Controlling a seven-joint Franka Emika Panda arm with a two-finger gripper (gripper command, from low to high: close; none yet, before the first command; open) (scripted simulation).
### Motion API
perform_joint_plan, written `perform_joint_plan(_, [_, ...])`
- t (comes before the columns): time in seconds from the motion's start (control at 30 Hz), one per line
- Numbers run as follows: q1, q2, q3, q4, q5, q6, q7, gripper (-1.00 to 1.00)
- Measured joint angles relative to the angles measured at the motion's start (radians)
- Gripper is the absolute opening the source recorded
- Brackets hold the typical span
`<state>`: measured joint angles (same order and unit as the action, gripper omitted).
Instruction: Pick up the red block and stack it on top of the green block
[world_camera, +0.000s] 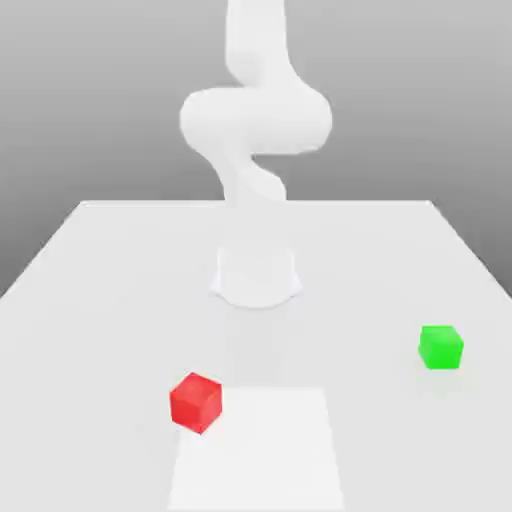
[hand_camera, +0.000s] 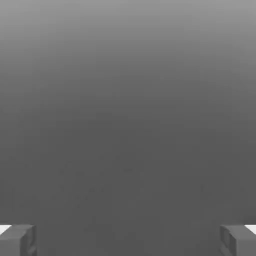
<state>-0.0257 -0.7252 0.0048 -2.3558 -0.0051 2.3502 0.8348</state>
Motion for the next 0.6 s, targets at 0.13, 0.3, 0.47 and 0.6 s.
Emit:
perform_joint_plan(0.13, [-0.048,0.145,0.006,-0.102,-0.009,0.095,0.066,0.00])
perform_joint_plan(0.3, [-0.102,0.323,0.007,-0.227,-0.018,0.211,0.145,0.00])
perform_joint_plan(0.47, [-0.147,0.514,-0.007,-0.358,-0.021,0.335,0.225,0.00])
perform_joint_plan(0.6, [-0.171,0.674,-0.028,-0.458,-0.002,0.441,0.271,0.00])
